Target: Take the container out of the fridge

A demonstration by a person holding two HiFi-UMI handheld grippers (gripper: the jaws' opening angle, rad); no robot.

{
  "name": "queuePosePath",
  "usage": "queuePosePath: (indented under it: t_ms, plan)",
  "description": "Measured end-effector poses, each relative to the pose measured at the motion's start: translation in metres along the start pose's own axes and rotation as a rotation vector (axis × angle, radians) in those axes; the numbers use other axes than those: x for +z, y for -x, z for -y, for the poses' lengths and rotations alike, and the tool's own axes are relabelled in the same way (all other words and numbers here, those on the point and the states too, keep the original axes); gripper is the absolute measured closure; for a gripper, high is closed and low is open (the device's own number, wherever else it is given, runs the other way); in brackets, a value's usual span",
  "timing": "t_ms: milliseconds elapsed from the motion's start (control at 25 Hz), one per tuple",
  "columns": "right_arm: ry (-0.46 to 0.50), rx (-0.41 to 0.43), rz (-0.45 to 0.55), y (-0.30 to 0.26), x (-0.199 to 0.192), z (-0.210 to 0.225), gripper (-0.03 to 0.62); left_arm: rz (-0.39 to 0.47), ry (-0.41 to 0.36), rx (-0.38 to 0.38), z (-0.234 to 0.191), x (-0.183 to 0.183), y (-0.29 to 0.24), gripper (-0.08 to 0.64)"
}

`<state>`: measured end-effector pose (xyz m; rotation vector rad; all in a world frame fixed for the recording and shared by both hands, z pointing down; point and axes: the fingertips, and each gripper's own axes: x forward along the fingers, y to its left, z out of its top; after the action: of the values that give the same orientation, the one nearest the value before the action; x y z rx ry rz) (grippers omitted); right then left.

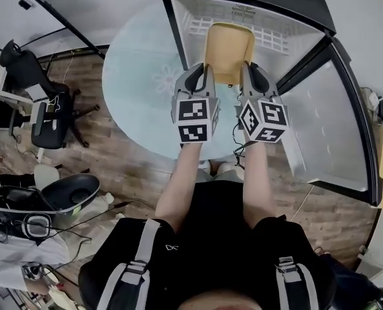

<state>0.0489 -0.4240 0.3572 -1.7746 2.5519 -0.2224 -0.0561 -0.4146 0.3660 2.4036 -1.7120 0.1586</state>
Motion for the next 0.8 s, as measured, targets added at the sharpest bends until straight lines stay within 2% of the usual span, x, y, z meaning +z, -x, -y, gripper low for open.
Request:
queuePosePath:
  t_ms: [240,520,800]
  plan:
    - [0.075,0.013,0.077,0.006,0.031,-0.023,0.566,0.088,0.001,-0.010,-0.010,0.027,0.016,0.522]
    - [0.093,0.028,0.131,0.006,0.054,-0.037,0.565,0.143,-0.012,-0.034,-0.019,0.051,0.024,0.523]
    - [0.145,0.027,0.125,0.008,0.055,-0.040,0.564,0.169,0.020,-0.044,-0.020,0.050,0.026,0.523]
